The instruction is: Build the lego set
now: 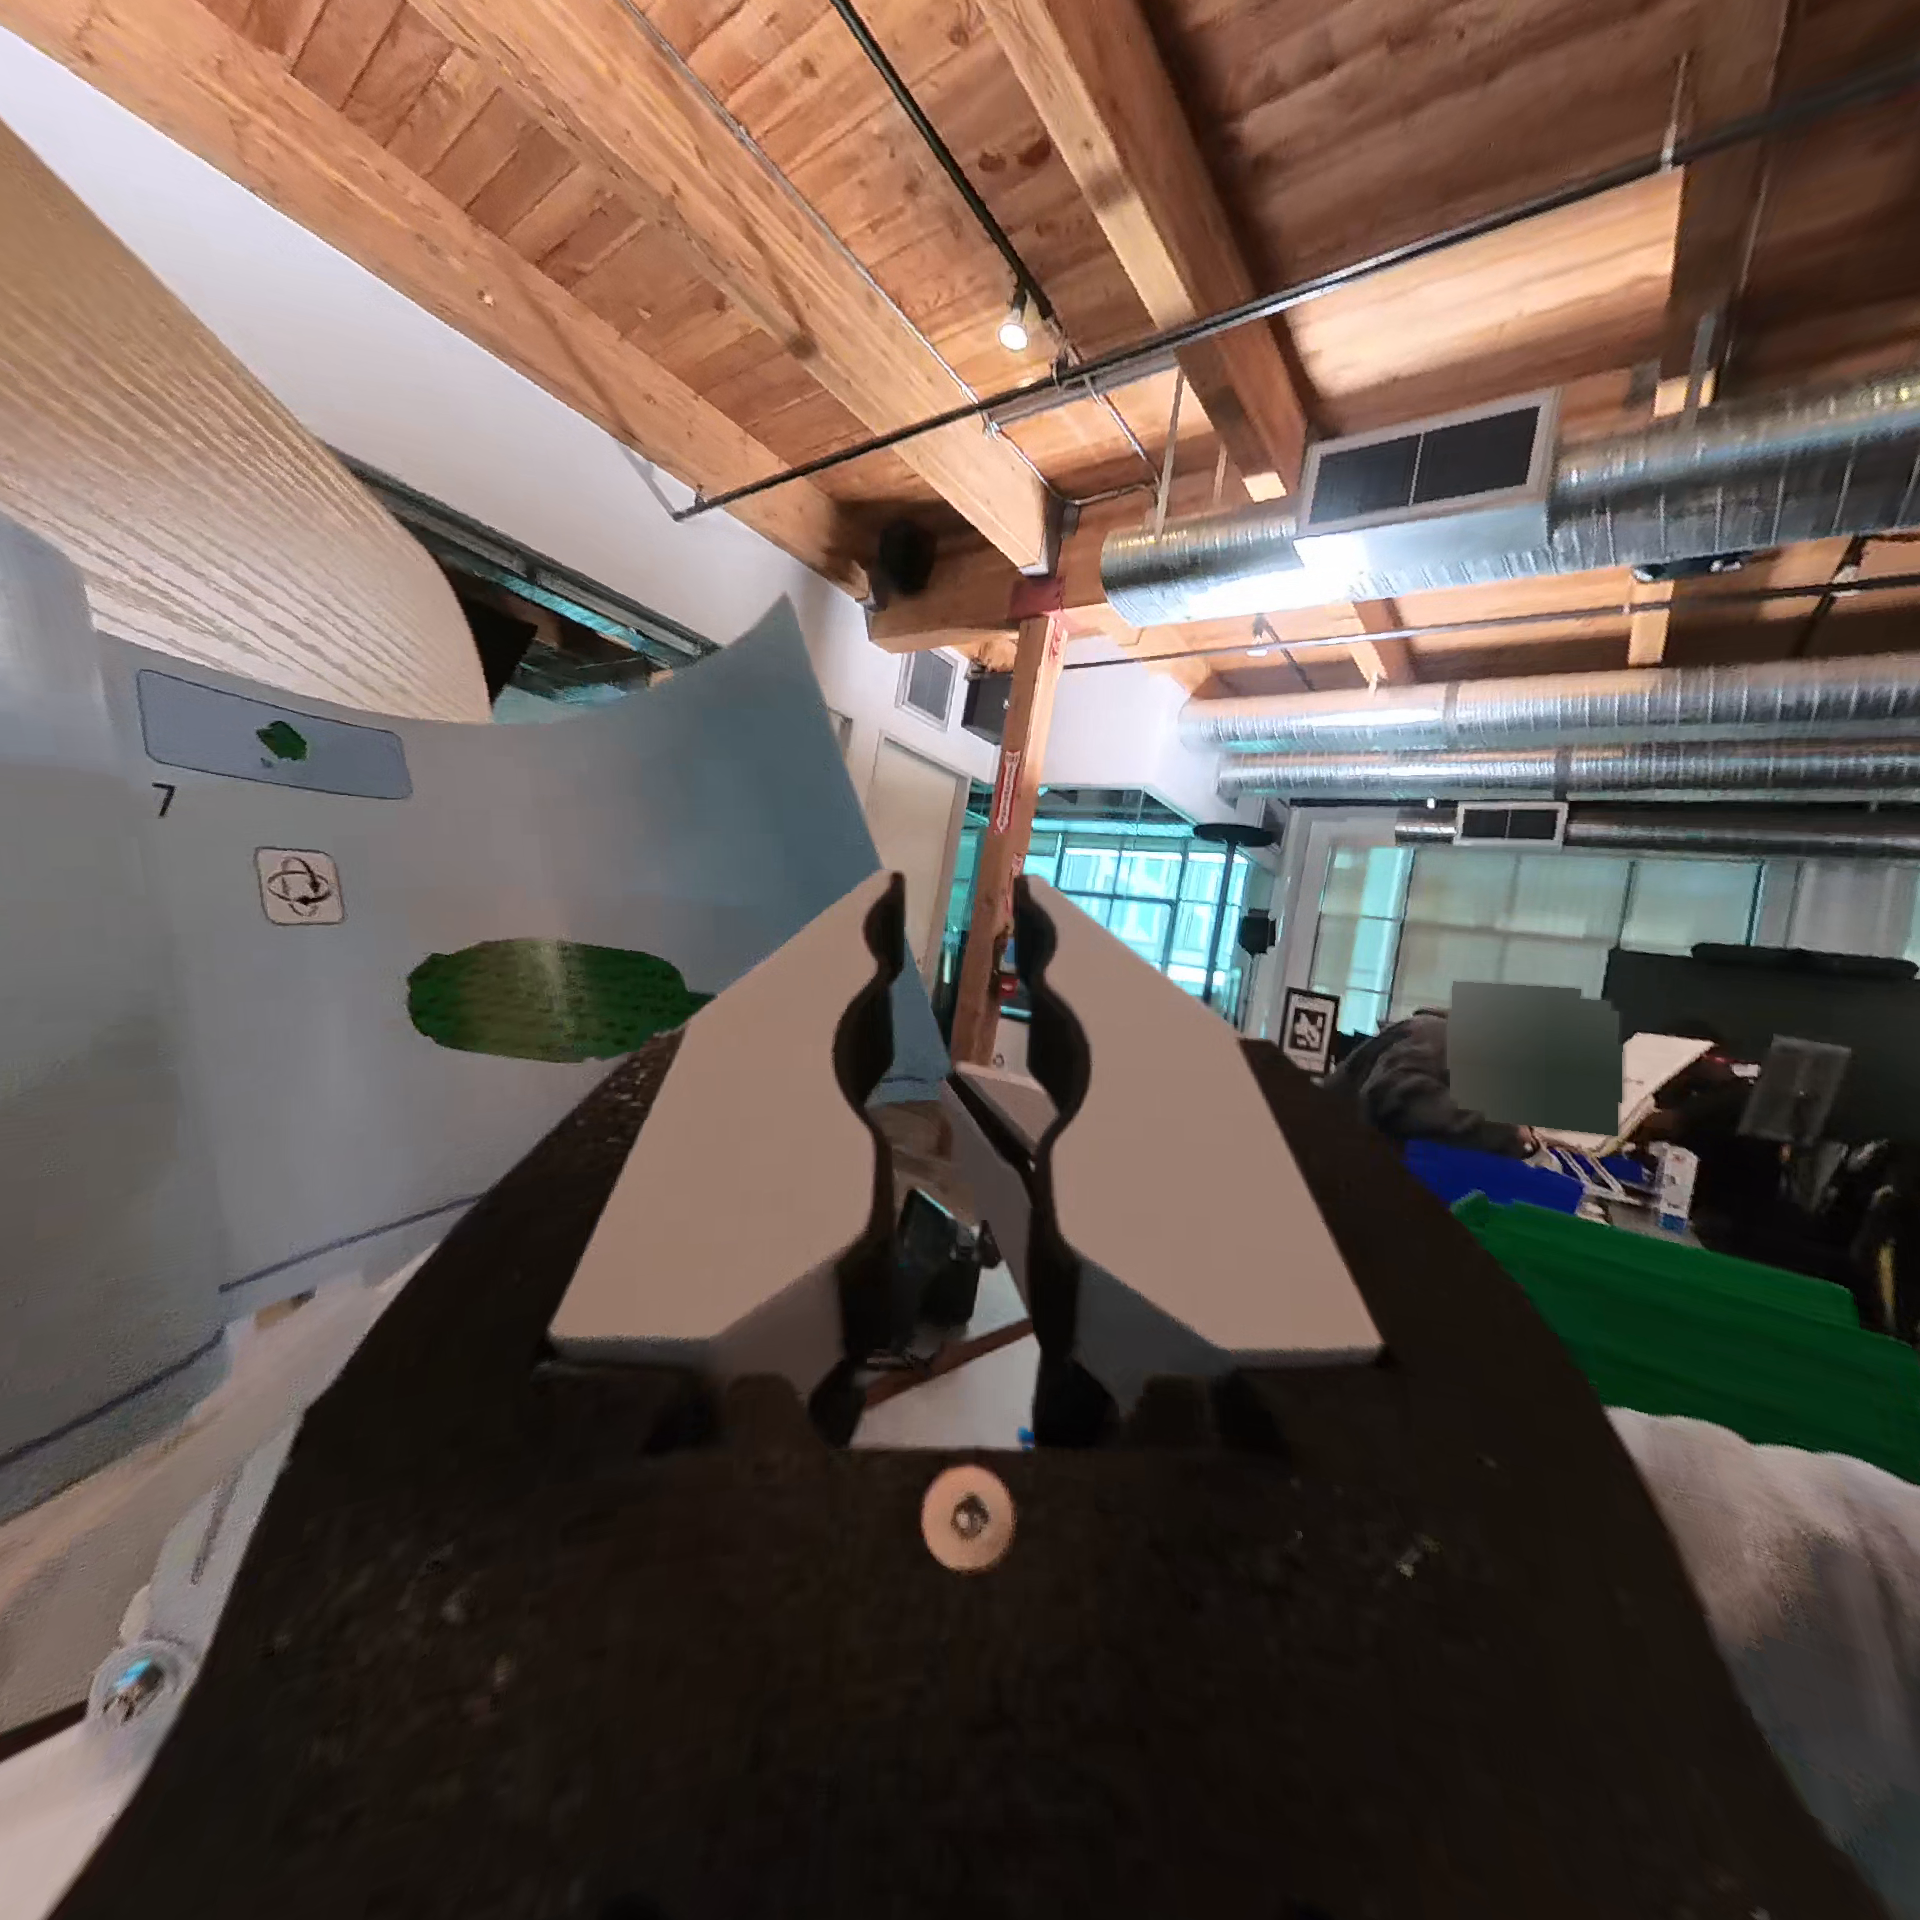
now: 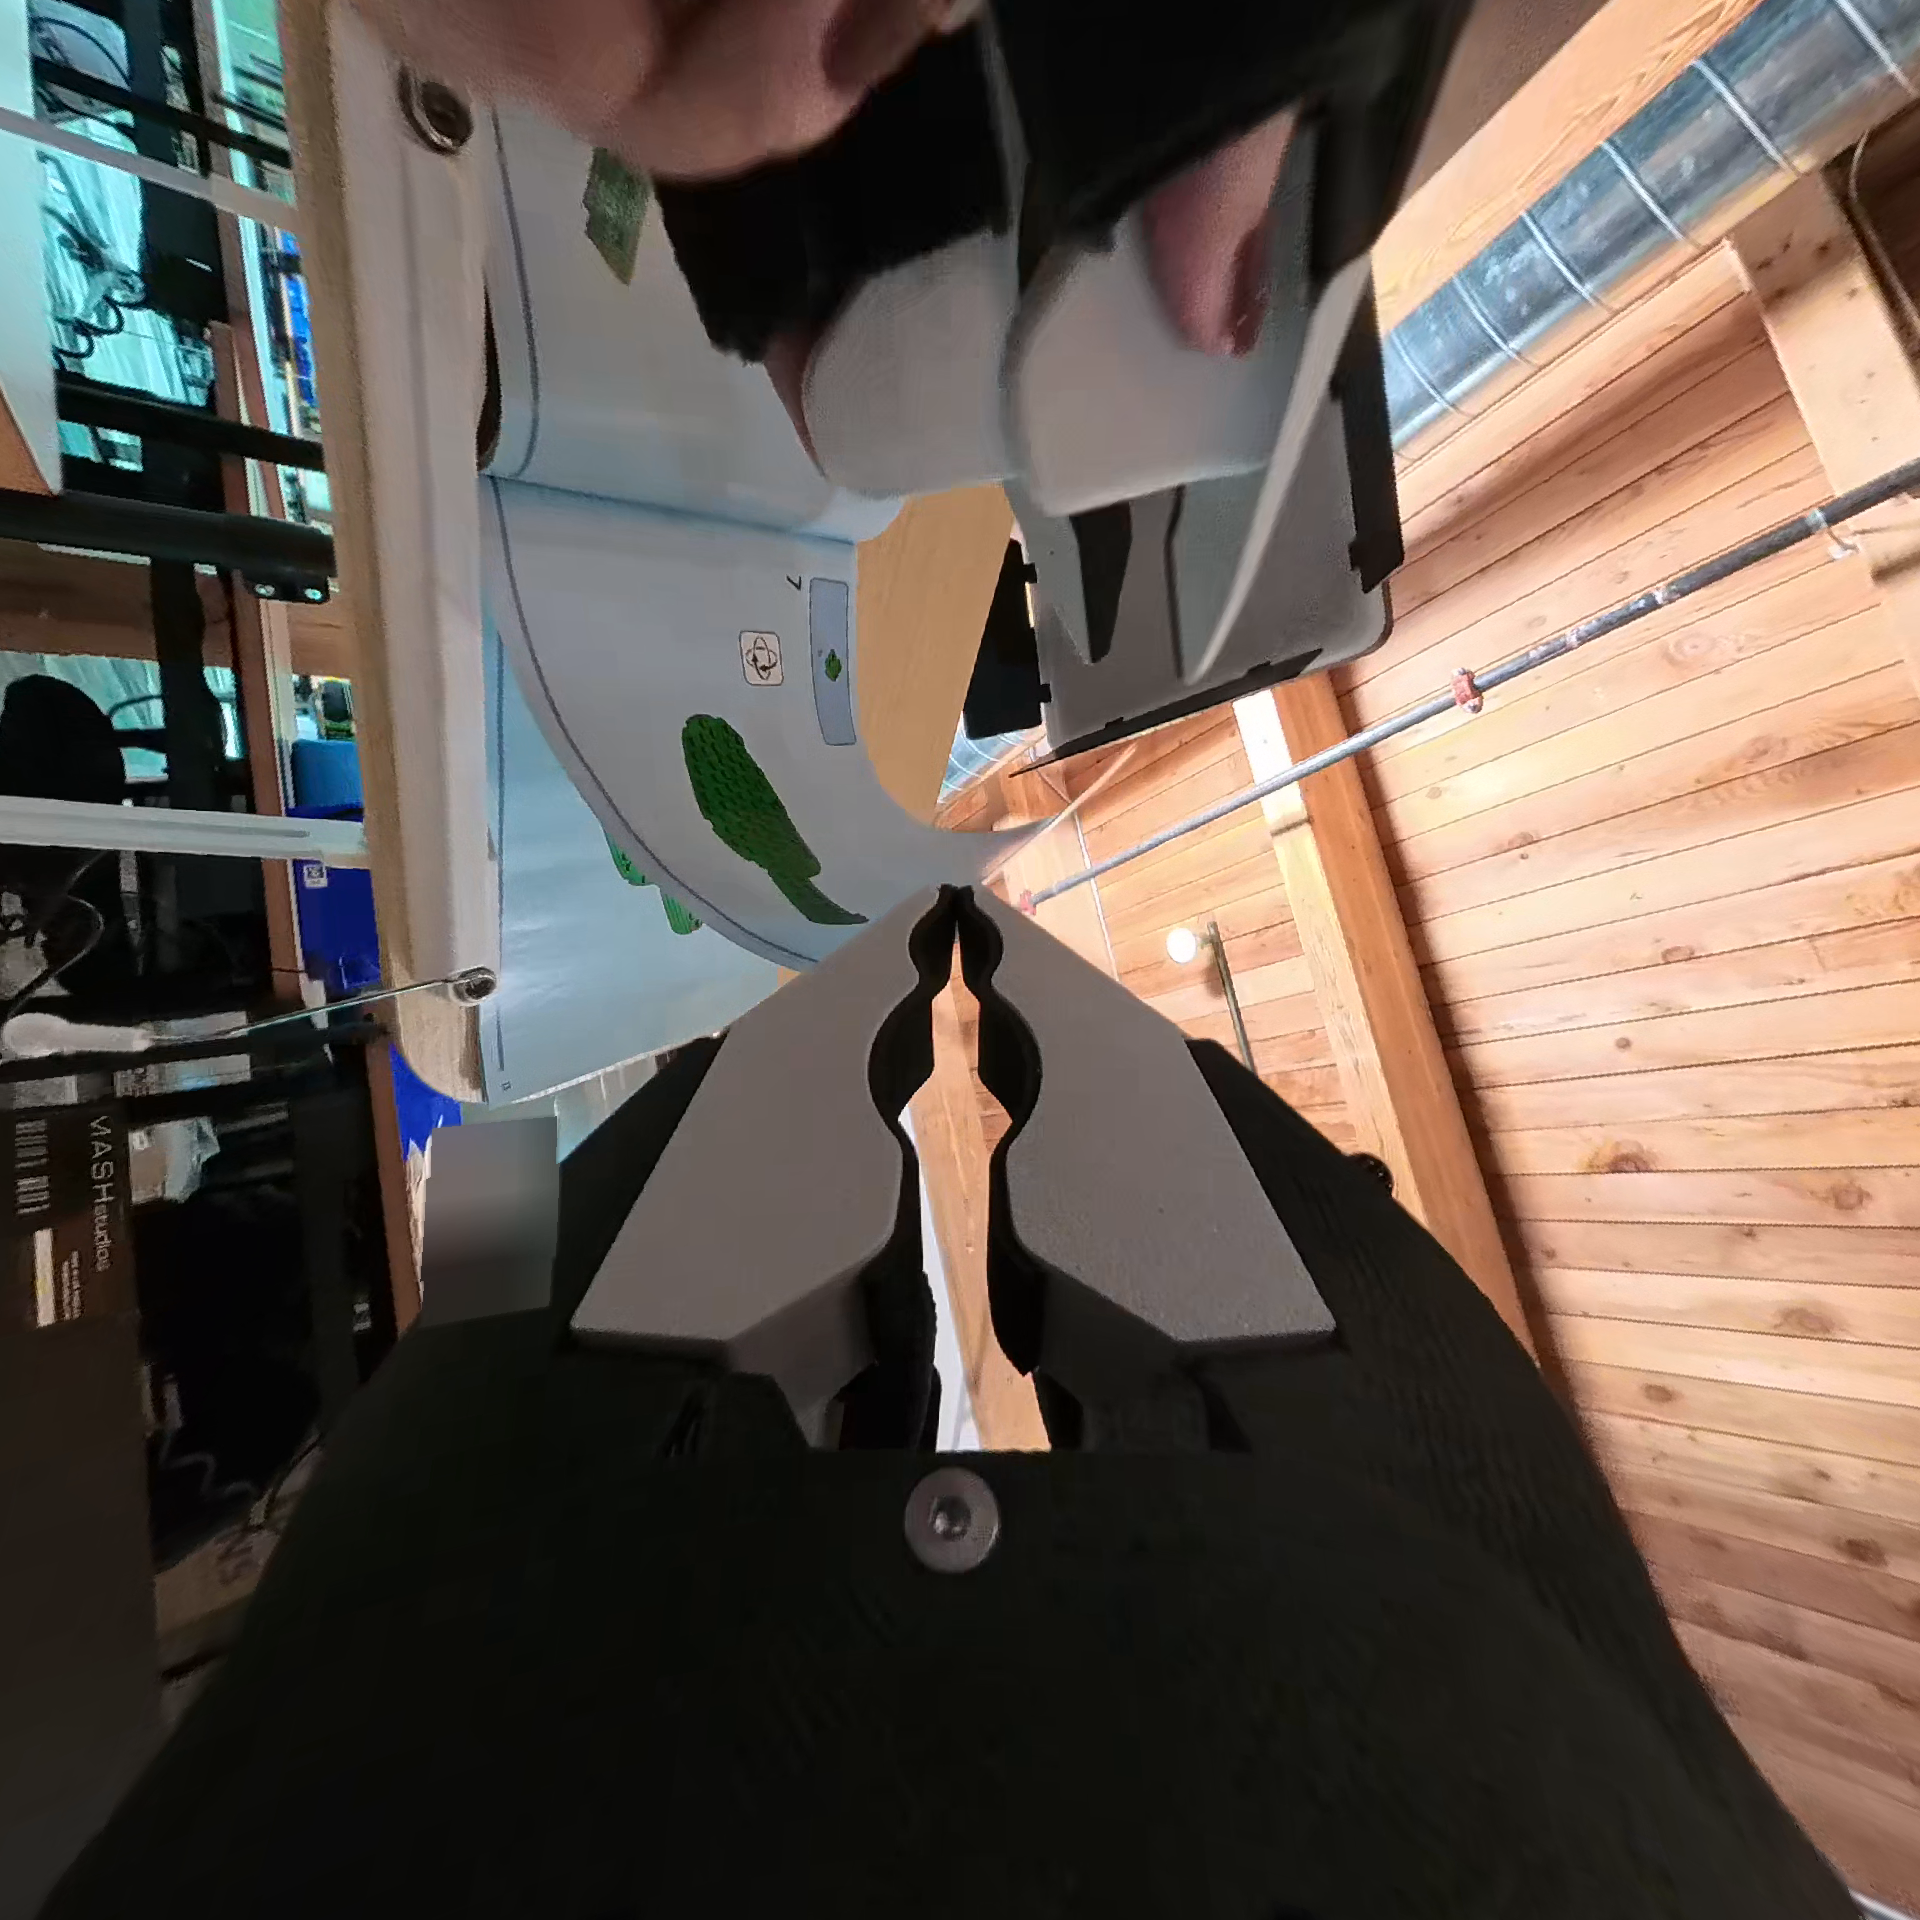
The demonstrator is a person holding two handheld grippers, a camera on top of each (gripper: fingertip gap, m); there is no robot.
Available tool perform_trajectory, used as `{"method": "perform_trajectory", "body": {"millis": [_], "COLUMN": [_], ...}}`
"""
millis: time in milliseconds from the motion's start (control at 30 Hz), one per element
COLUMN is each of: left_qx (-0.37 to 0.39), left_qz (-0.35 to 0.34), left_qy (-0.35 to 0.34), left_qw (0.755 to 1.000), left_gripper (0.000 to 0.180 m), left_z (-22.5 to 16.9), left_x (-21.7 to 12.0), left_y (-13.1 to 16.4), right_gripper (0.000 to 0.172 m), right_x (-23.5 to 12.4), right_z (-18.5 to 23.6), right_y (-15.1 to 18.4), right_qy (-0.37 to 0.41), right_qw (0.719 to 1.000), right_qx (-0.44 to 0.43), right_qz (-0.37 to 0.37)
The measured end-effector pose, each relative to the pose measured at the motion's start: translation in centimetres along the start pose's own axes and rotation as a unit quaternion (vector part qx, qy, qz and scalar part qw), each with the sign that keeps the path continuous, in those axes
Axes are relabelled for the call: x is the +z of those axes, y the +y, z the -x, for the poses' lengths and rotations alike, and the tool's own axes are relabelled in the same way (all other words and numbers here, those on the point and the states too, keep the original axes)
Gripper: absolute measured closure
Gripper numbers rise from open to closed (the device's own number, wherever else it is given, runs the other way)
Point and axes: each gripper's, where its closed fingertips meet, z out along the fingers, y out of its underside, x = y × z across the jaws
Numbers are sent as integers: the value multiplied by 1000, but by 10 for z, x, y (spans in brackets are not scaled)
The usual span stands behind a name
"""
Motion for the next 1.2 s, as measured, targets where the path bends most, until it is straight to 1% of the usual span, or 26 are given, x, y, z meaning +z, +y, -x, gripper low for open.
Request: {"method": "perform_trajectory", "body": {"millis": [67, 167, 300, 333, 400, 600, 767, 967, 1067, 1100, 1200], "left_qx": [5, -35, -57, -64, -70, -79, -100, -78, -90, -97, -95], "left_qz": [-8, 20, 19, 16, 11, 11, -3, -1, -12, -14, -7], "left_qy": [-14, 14, 30, 34, 36, 45, 64, 60, 87, 89, 79], "left_qw": [1000, 999, 998, 997, 997, 996, 993, 995, 992, 991, 992], "left_gripper": [167, 161, 160, 163, 180, 180, 180, 180, 180, 174, 180], "left_z": [9, 9, 10, 10, 12, 13, 12, 13, 5, 5, 9], "left_x": [3, 9, 11, 11, 11, 11, 9, 8, 7, 7, 7], "left_y": [3, 15, 21, 22, 23, 30, 28, 30, 26, 26, 29], "right_gripper": [172, 172, 172, 172, 172, 172, 172, 172, 172, 172, 172], "right_x": [-1, -2, -2, -2, -3, -4, -5, -5, -5, -5, -5], "right_z": [0, 2, 4, 5, 7, 10, 12, 11, 11, 12, 12], "right_y": [-1, -2, -9, -10, -13, -15, -15, -18, -18, -18, -19], "right_qy": [1, 4, 7, 7, 6, 4, 1, 1, 1, 0, -1], "right_qw": [1000, 1000, 1000, 1000, 1000, 999, 999, 999, 999, 999, 999], "right_qx": [0, -1, -3, -4, -4, -6, -8, -12, -12, -13, -15], "right_qz": [-6, -14, -25, -28, -31, -33, -35, -39, -38, -39, -41]}}
